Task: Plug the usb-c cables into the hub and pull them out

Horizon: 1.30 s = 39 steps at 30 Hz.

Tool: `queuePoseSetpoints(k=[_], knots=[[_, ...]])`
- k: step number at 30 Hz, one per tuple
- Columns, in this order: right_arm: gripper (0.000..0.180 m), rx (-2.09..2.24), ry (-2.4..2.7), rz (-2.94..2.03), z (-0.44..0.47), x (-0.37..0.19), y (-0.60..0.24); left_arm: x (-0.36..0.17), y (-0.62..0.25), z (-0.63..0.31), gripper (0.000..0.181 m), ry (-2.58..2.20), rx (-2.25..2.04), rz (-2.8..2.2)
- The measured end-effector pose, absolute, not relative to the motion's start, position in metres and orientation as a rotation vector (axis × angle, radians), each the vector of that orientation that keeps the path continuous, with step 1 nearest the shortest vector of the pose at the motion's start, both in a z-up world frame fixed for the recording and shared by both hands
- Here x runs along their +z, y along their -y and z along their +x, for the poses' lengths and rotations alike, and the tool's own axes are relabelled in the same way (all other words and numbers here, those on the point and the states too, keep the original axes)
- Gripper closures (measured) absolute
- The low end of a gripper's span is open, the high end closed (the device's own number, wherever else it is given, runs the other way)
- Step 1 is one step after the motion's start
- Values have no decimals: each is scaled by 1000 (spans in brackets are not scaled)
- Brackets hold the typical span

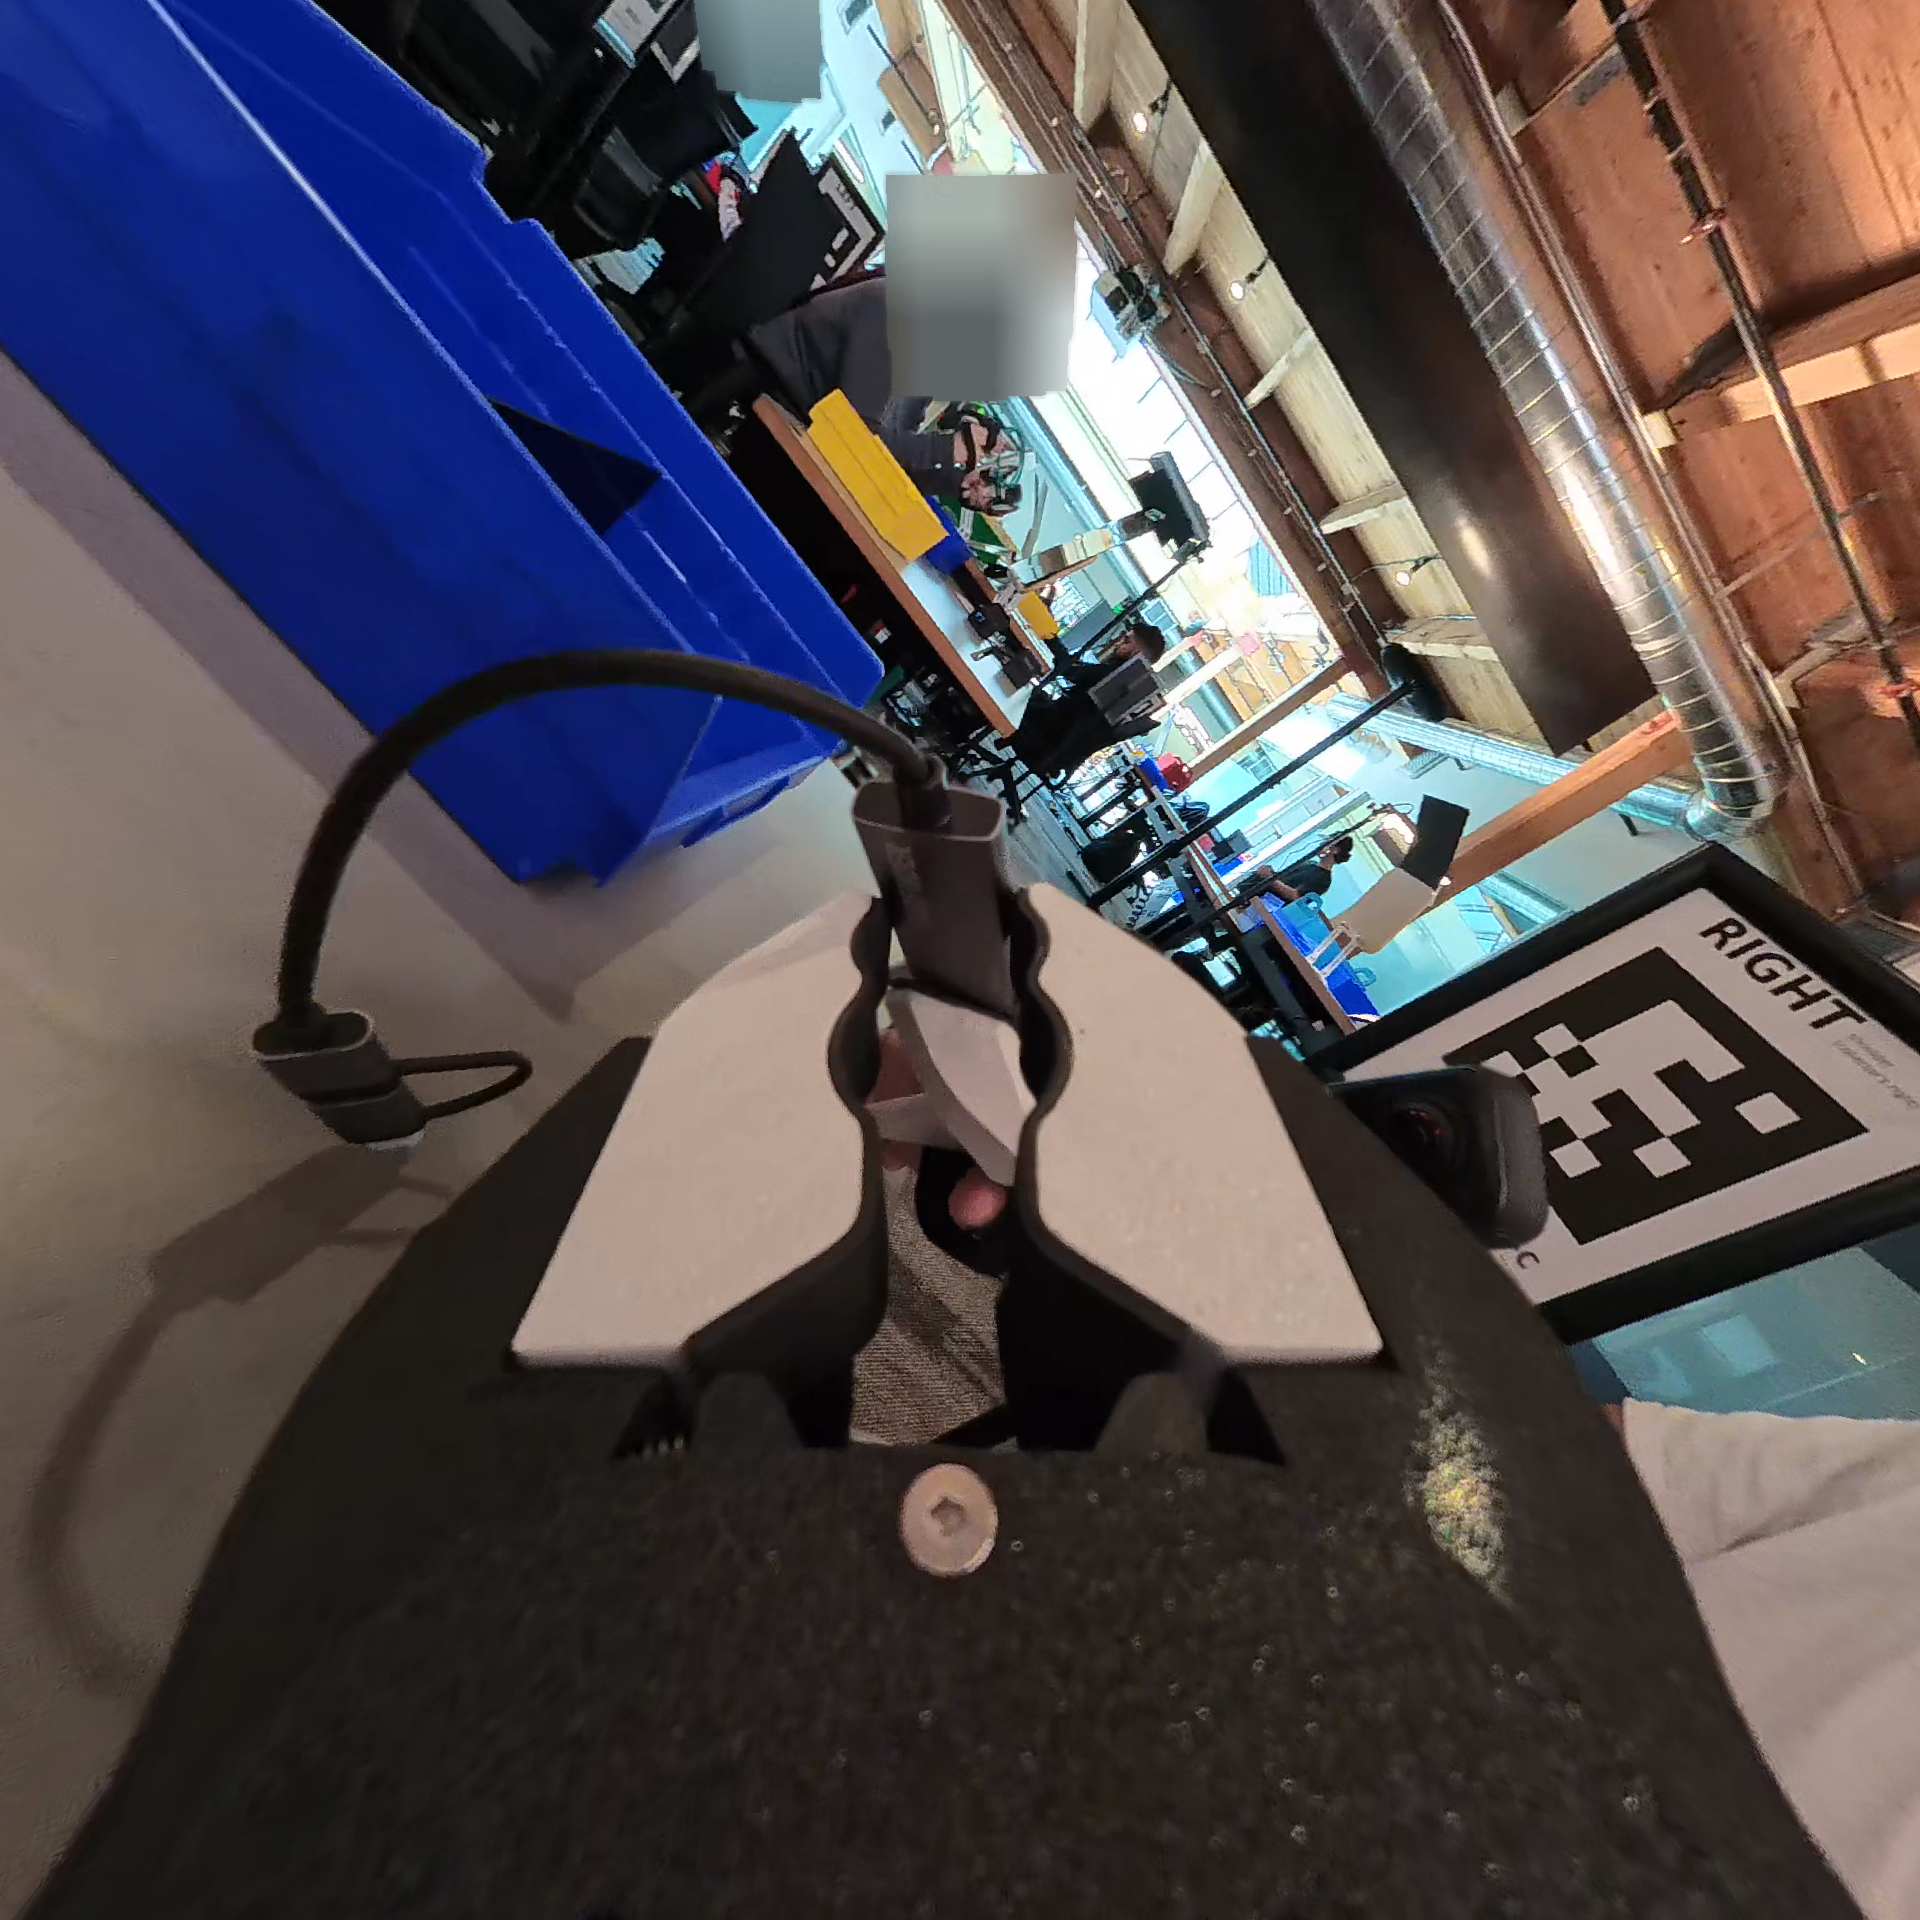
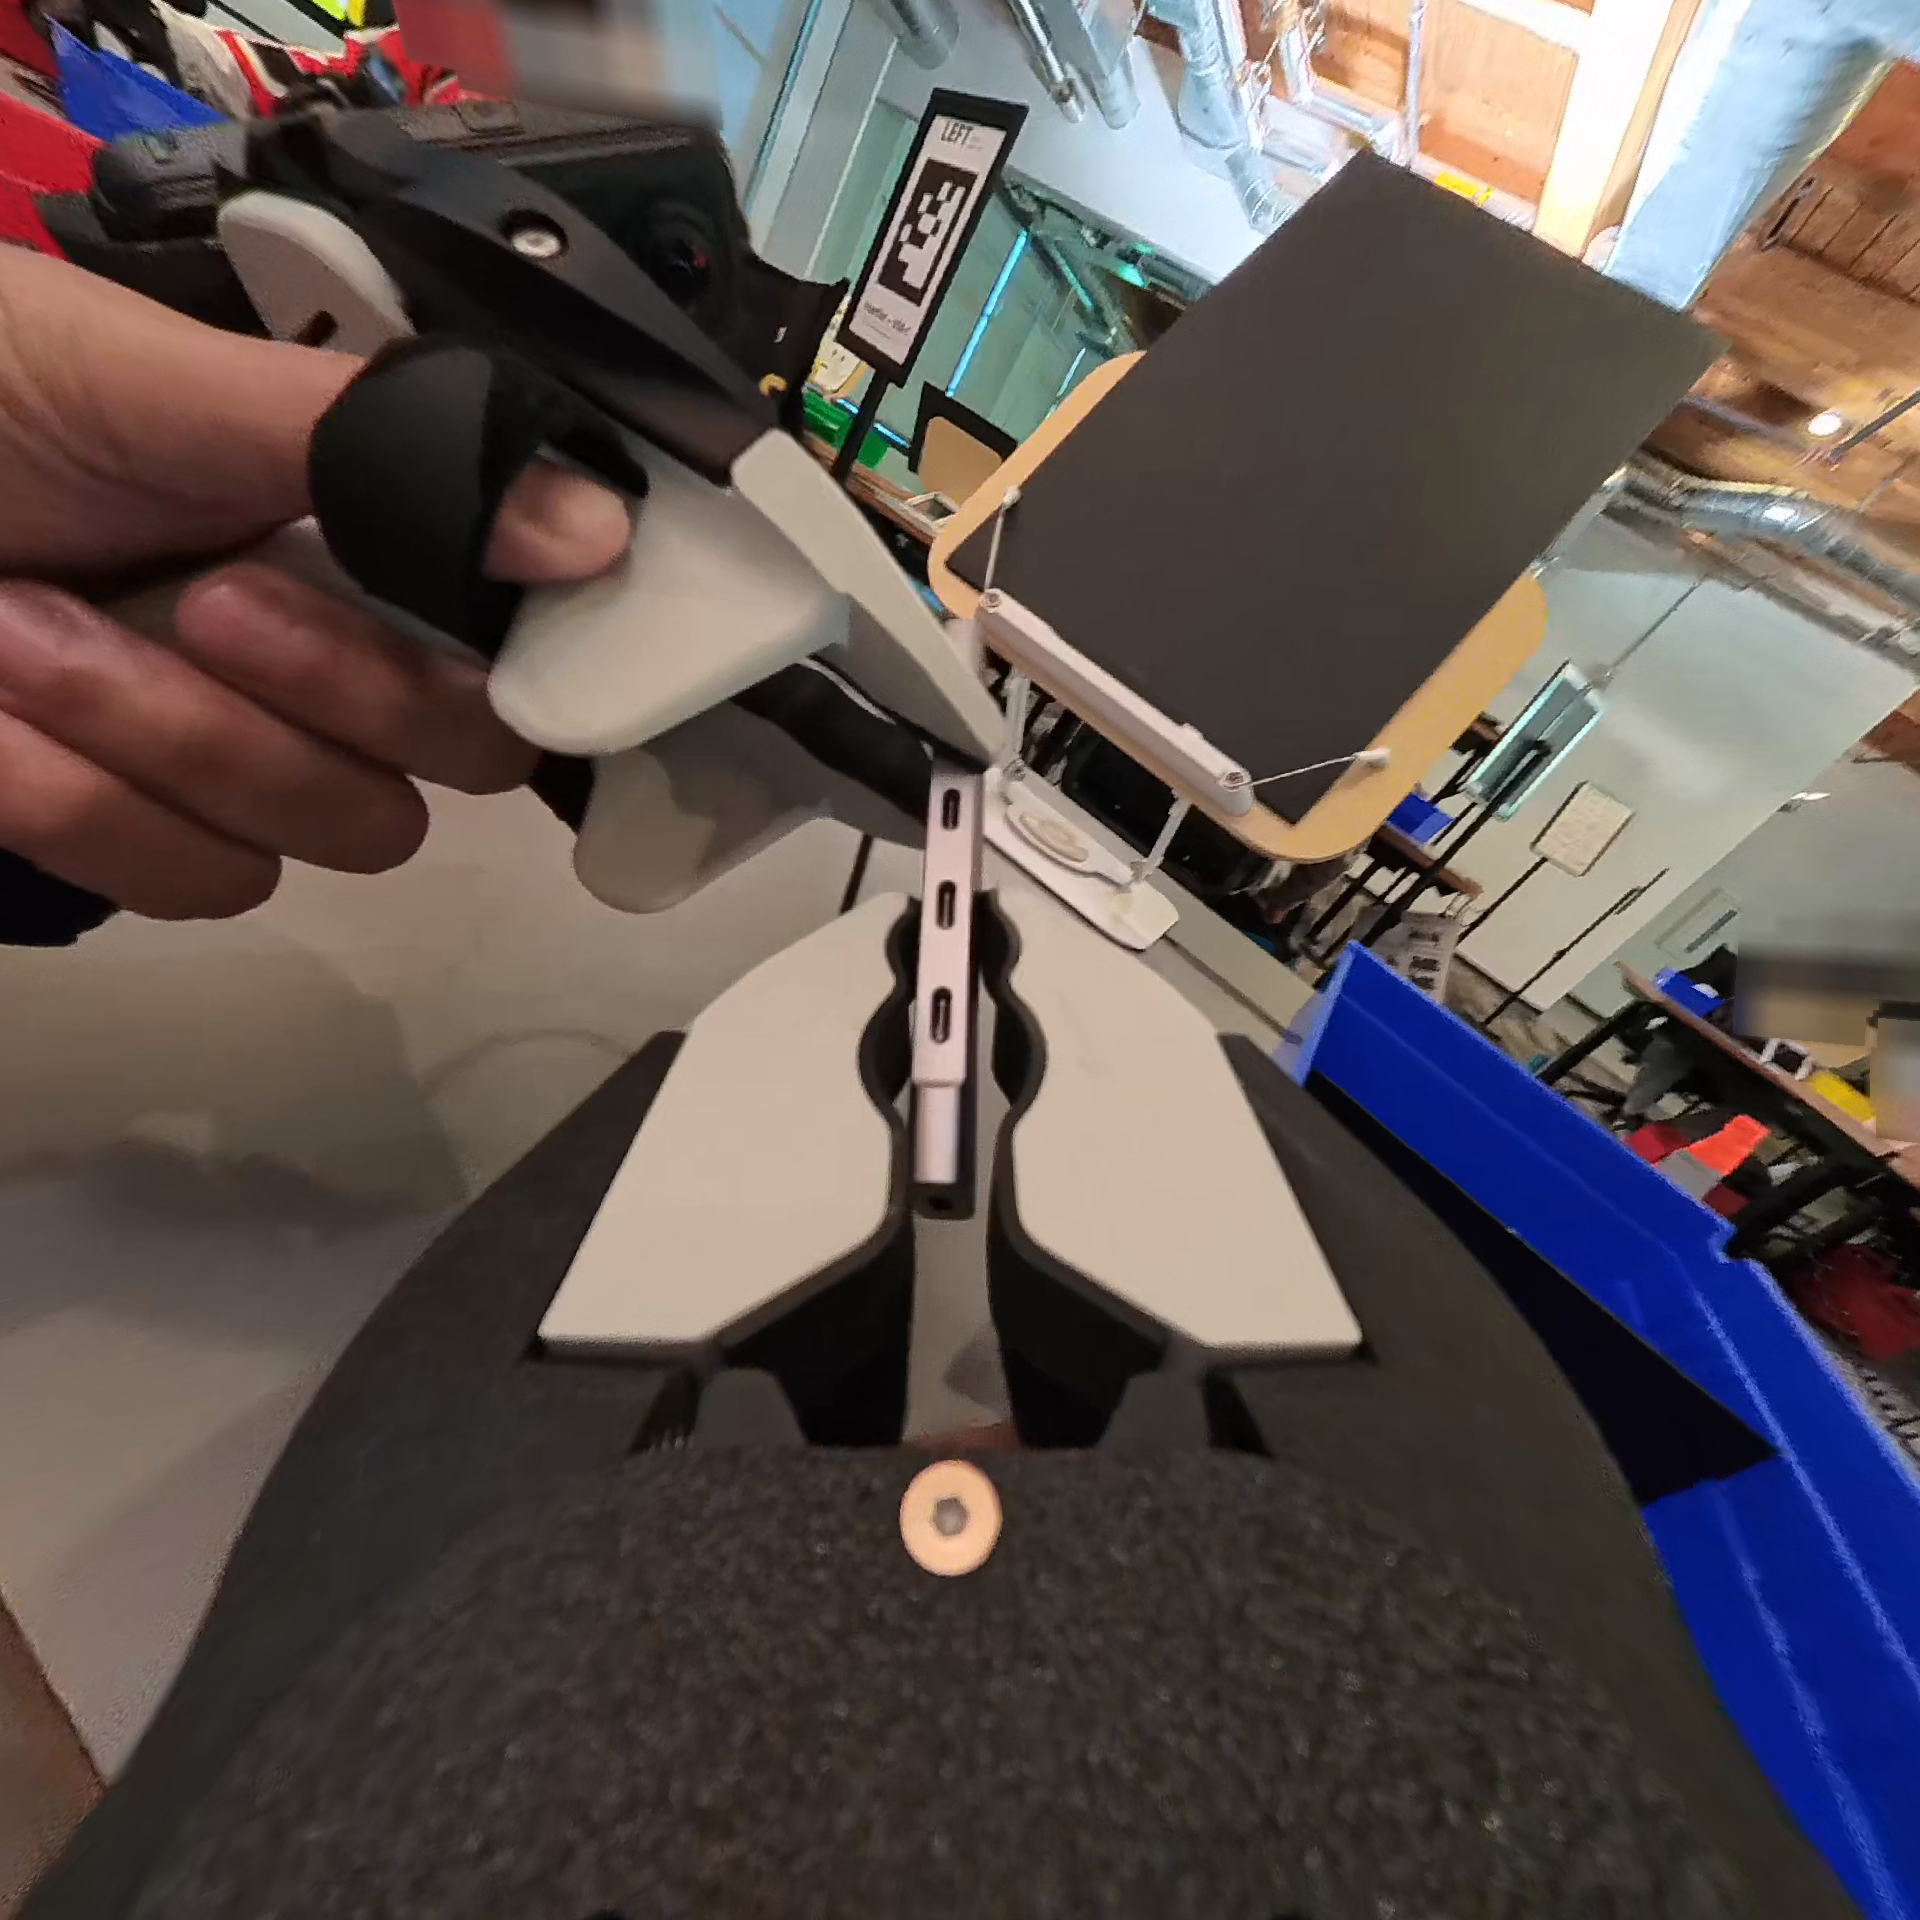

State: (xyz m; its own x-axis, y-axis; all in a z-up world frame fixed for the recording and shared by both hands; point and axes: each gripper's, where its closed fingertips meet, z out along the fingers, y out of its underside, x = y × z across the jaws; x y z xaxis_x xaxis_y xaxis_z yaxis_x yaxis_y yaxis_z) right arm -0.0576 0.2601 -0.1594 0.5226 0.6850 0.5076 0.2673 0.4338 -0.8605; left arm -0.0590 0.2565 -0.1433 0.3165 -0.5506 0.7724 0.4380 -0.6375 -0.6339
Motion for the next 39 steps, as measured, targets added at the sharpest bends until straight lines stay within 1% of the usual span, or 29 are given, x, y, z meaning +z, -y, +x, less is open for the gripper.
queuePoseSetpoints(k=[6, 7, 8, 10, 12, 16, 18, 20, 21, 25, 31, 33, 39], knots=[[170, 290, 1075, -1112, -61, -158, -262, -143, -253, -66, 159, -105, -1477, -1780], [170, 285, 1065, -1124, -63, -158, -265, -141, -249, -73, 158, -120, -1461, -1786], [170, 282, 1062, -1132, -67, -158, -269, -140, -245, -84, 153, -125, -1421, -1797], [171, 283, 1043, -1157, -75, -155, -279, -141, -233, -113, 146, -123, -1289, -1820], [171, 267, 1046, -1157, -89, -151, -288, -149, -212, -145, 146, -131, -1147, -1844], [171, 24, 1213, -992, -139, -150, -314, -181, -156, -201, 144, -162, -804, -1913], [171, -43, 1273, -927, -169, -160, -333, -194, -128, -217, 146, -198, -696, -1928], [171, -78, 1331, -891, -199, -178, -356, -200, -104, -228, 158, -252, -610, -1901], [171, -101, 1349, -864, -212, -186, -367, -200, -98, -235, 158, -253, -552, -1881], [171, -140, 1393, -788, -251, -206, -400, -184, -91, -271, 148, -168, -348, -1761], [171, -94, 1365, -713, -268, -200, -399, -186, -90, -303, 148, -172, -167, -1753], [171, -55, 1359, -706, -266, -197, -395, -190, -90, -307, 155, -200, -144, -1767], [171, 71, 1308, -812, -262, -190, -407, -194, -105, -324, 158, -224, -61, -1794]])
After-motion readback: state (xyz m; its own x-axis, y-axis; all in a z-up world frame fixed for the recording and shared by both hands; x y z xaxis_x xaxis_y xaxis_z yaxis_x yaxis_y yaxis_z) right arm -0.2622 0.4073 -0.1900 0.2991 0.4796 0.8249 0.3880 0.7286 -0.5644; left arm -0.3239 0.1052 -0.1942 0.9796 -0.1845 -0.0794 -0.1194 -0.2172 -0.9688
